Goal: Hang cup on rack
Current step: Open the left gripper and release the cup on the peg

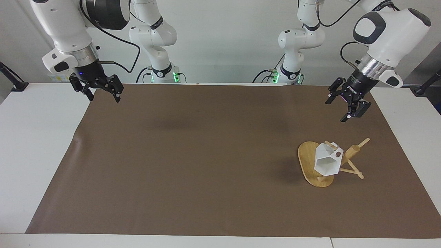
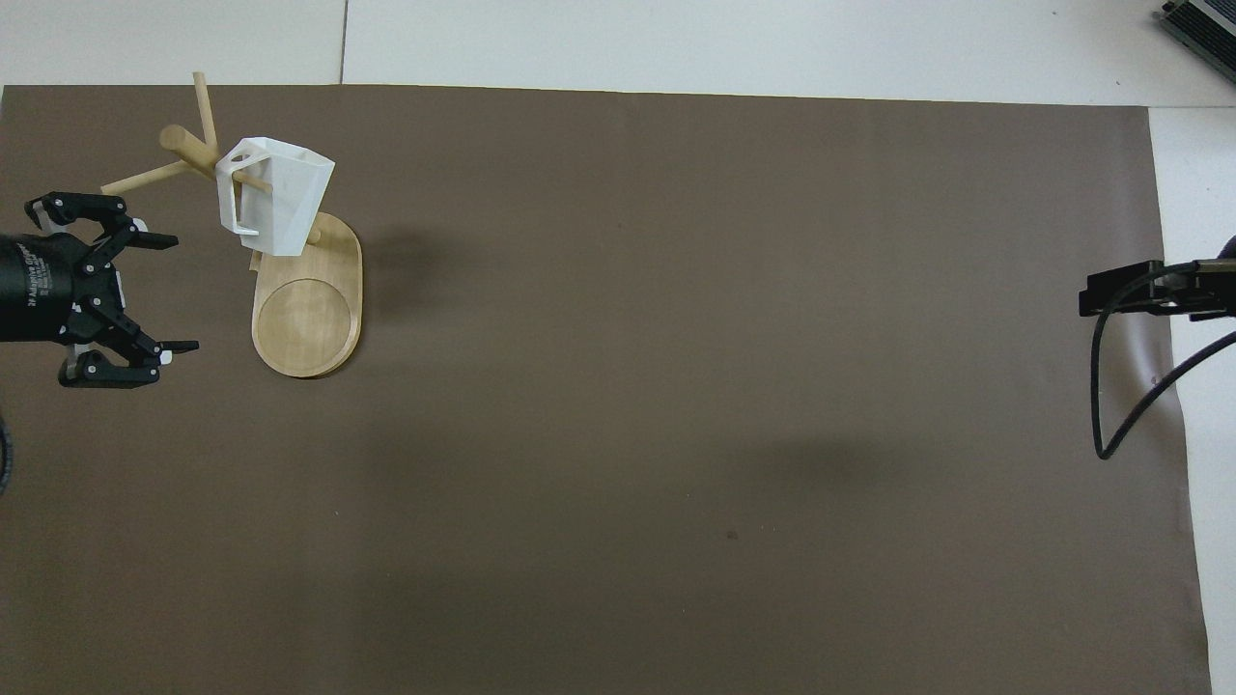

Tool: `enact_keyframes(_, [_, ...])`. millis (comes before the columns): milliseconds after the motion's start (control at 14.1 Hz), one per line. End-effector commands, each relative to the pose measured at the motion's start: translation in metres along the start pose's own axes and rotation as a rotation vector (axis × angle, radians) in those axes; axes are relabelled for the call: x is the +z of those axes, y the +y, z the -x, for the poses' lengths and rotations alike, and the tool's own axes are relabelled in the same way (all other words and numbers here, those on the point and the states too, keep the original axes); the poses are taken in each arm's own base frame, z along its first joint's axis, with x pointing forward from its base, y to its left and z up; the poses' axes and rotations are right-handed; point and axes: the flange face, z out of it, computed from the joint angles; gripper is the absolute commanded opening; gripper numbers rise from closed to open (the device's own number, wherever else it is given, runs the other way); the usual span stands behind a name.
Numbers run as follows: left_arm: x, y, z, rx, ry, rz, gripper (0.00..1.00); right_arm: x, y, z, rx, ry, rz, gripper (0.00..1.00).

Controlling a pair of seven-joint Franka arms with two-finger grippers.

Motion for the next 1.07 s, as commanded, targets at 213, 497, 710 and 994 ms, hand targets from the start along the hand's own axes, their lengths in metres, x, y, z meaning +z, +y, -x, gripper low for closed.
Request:
enact_keyframes(213, [-0.014, 0.009, -0.009, 0.449, 0.116, -0.037, 1.00, -0.008, 0.016, 0.004, 0.045, -0.001, -0.001, 1.00])
enact_keyframes(497, [-0.034, 0.018, -0.006, 0.722, 0.138, -0.084, 1.00, -0.008, 0.016, 0.004, 0.042, 0.001, -0.001, 1.00])
enact_keyframes(710, [-0.036, 0.017, -0.003, 0.933, 0.186, -0.137, 1.00, -0.007, 0.017, 0.004, 0.037, -0.001, 0.000, 1.00])
enact_keyframes(994, [-0.055, 0.015, -0.002, 1.242, 0.211, -0.190, 1.00, -0.006, 0.019, 0.007, 0.039, -0.004, -0.001, 1.00])
